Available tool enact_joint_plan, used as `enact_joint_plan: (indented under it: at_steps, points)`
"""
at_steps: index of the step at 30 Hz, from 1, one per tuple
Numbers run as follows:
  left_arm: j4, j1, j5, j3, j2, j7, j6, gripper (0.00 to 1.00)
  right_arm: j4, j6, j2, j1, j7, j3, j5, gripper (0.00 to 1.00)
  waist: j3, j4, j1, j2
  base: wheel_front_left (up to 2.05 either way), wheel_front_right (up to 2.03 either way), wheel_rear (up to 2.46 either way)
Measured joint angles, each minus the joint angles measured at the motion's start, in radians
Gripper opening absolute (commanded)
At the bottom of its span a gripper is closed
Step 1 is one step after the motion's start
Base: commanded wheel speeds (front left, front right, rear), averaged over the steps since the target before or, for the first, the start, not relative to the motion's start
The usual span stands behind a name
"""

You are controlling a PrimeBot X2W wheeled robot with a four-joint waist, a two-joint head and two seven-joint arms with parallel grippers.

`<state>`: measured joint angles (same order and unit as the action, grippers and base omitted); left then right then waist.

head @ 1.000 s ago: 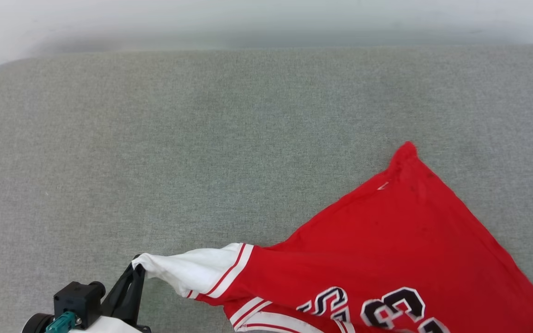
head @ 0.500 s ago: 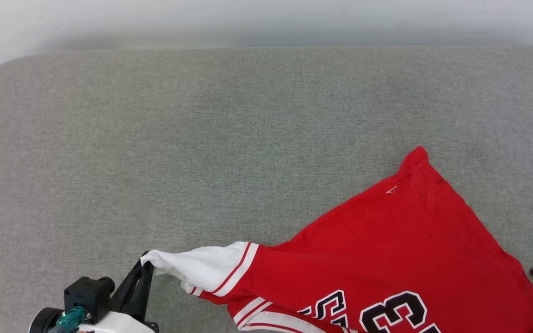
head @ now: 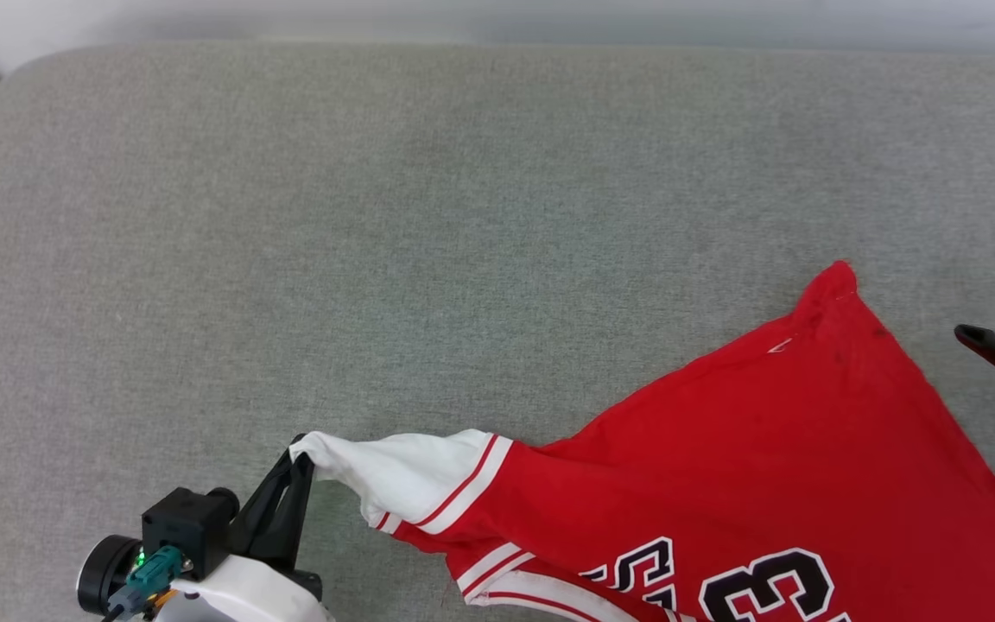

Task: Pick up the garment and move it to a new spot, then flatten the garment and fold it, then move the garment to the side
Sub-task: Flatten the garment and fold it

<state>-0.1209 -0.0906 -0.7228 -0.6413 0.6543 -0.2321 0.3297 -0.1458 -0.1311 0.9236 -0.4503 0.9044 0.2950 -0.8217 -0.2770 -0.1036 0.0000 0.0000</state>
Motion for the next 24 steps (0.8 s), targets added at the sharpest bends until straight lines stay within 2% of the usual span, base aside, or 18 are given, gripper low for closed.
enact_joint_plan:
  at_steps: [5, 8, 14, 18, 24]
  points:
    - [0.003, -0.031, 0.01, -0.011, -0.024, -0.001, -0.01, 0.0, 0.084, 0.0, -0.051, -0.166, 0.131, 0.135, 0.026, 1.0, -0.043, -0.024, 0.0, 0.0, 0.0, 0.0, 0.0]
    - [0.012, -0.055, 0.017, -0.019, -0.039, -0.004, -0.021, 0.0, 0.153, 0.0, -0.079, -0.251, 0.161, 0.2, 0.054, 1.0, -0.071, -0.041, 0.0, 0.0, 0.0, 0.0, 0.0]
    - [0.028, -0.095, 0.032, -0.026, -0.06, -0.008, -0.034, 0.0, 0.293, 0.0, -0.11, -0.373, 0.152, 0.318, 0.109, 1.0, -0.129, -0.074, 0.0001, 0.0, 0.0, 0.0, 0.0]
    - [0.039, -0.111, 0.034, -0.026, -0.072, -0.01, -0.041, 0.0, 0.357, 0.0, -0.132, -0.399, 0.096, 0.377, 0.099, 1.0, -0.165, -0.093, 0.0001, 0.0, 0.0, 0.0, 0.0]
    - [0.063, -0.126, 0.041, -0.026, -0.087, -0.017, -0.056, 0.0, 0.393, 0.0, -0.112, -0.424, 0.045, 0.47, 0.066, 1.0, -0.19, -0.103, 0.0, 0.0001, 0.0, 0.0, 0.0]
